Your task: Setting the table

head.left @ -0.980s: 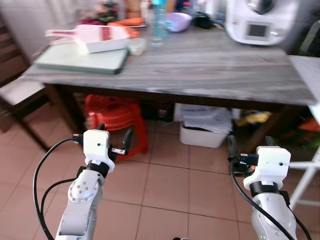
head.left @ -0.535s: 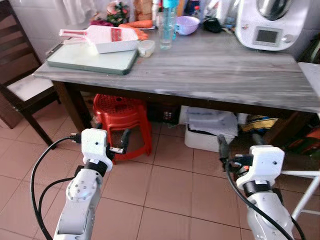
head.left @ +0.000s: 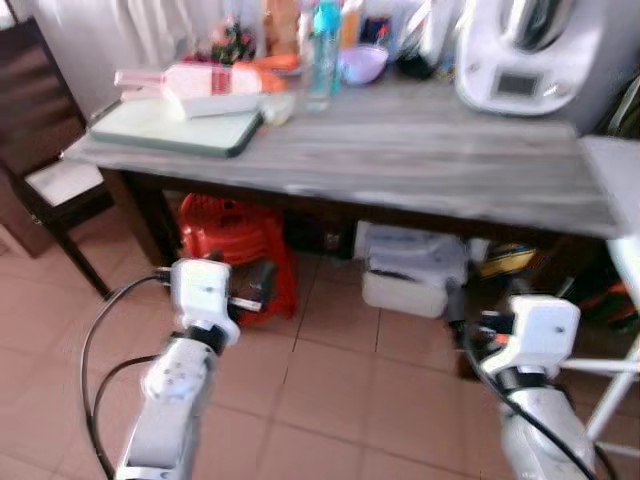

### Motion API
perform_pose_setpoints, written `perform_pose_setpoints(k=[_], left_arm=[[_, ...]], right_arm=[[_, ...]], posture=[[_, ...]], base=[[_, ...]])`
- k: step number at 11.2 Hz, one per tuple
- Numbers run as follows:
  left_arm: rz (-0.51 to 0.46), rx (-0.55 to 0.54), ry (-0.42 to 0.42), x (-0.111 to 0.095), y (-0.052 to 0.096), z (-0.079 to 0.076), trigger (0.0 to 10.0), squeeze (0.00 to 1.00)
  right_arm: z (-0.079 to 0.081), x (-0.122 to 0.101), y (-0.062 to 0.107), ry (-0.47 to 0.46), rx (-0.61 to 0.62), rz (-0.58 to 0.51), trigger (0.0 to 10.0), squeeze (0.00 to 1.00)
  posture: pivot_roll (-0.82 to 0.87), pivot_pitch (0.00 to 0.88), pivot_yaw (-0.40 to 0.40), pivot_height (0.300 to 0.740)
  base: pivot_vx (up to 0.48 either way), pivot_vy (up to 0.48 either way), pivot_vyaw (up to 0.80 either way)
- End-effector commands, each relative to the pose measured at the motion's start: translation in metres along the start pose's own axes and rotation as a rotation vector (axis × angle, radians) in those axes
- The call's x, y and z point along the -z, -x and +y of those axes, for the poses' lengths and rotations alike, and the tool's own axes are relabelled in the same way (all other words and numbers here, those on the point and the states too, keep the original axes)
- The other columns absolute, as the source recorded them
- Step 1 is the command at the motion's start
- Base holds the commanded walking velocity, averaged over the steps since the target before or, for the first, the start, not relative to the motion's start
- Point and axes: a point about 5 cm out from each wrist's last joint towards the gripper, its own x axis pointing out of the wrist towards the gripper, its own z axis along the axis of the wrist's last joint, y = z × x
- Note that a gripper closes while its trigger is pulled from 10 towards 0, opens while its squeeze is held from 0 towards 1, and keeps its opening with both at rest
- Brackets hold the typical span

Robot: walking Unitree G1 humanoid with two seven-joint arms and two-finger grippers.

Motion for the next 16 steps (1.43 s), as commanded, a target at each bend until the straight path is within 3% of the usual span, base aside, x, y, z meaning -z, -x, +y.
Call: perform_pose_setpoints(k=[1, 12, 16], left_arm=[[0.019, -0.015, -0.007, 0.003, 0.003, 0.006, 10.0, 0.0], [0.013, -0.013, -0.002, 0.0, 0.0, 0.005, 10.0, 0.0], [-0.002, 0.047, 0.023, -0.006, -0.005, -0.007, 10.0, 0.0]], right_arm=[[0.004, 0.001, 0.0, -0.014, -0.01, 0.01, 10.0, 0.0], [0.002, -0.008, -0.006, -0.016, -0.006, -0.033, 10.0, 0.0], [-0.001, -0.01, -0.009, -0.016, 0.023, -0.048, 10.0, 0.0]], posture=[[0.02, 0.081, 0.006, 0.74], [0.01, 0.083, 0.0, 0.74], [0.01, 0.083, 0.001, 0.74]], base=[[0.0, -0.334, -0.61], [0.0, -0.335, -0.05], [0.0, -0.336, 0.0]])
